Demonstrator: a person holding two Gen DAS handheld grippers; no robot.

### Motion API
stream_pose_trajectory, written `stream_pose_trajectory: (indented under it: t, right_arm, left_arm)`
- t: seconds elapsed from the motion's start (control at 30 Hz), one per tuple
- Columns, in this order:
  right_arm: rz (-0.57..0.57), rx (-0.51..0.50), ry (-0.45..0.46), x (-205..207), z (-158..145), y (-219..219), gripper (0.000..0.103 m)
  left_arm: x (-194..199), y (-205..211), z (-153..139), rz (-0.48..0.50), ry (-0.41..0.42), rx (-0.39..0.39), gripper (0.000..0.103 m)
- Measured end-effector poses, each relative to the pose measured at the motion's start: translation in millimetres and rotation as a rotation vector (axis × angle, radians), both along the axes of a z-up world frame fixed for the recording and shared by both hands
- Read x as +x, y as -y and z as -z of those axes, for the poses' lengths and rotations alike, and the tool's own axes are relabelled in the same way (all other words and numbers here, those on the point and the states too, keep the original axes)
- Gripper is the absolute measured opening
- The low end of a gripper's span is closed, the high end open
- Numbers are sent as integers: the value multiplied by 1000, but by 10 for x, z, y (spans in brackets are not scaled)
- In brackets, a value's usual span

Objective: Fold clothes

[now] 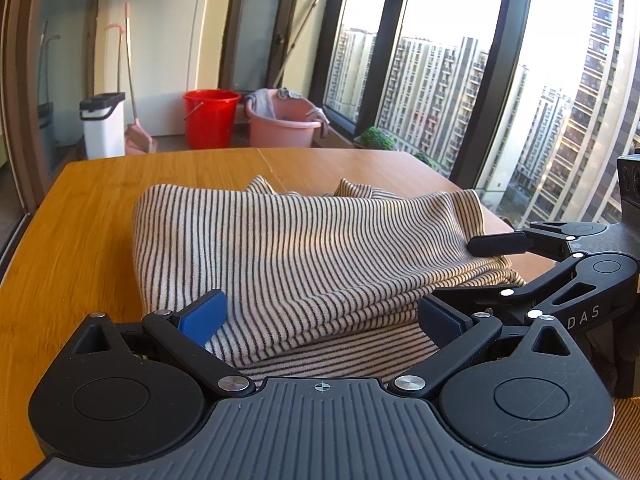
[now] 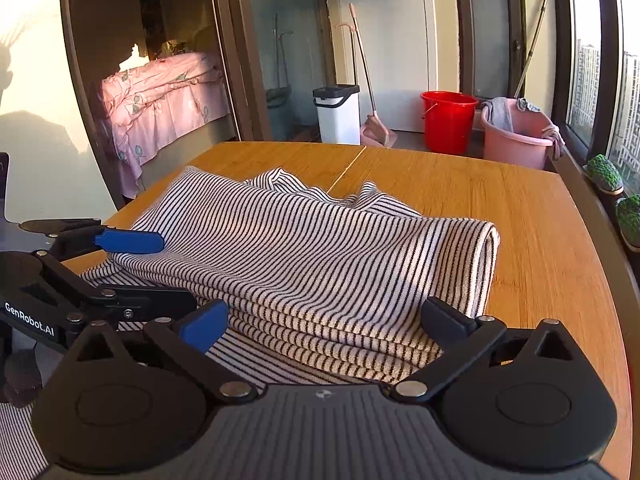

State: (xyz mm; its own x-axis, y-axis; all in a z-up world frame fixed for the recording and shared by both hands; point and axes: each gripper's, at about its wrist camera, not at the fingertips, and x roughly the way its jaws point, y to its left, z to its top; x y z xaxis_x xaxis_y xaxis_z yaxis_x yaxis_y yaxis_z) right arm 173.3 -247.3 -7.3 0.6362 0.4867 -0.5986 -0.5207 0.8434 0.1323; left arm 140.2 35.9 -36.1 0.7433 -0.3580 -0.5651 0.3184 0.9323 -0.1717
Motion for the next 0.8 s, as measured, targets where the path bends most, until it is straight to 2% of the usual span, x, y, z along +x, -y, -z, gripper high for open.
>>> stream_pose_trajectory:
  t: [0.13,0.27,0.33,0.43,0.5,0.6,0.8]
  right_arm:
    - [26,-20,9,-23,-5,-55,103]
    - [80,-147,54,-89,19,-257,103]
    - [147,-181,65,-159,13,-373,103]
    - [201,-130,10,-209,-13,-544,103]
    - [210,-212,23,-214,29,-746,103]
    - [130,-353,156,-300,101,-971,103]
    - [85,-470,346,-625,189,-1045,103]
  left_arm:
    - [-34,-71,-6,-16,19,-46,103]
    - [-125,-224,-23,-51,74,-145,103]
    - [-145,-232,-37,-70,90,-143,103]
    - [-180,-221,-65,-109,119,-123,103]
    - [-190,-219,-81,-135,128,-112,103]
    - [-158,-220,-94,-148,111,-108,103]
    - [-146,-185,-96,-142,92,-93,103]
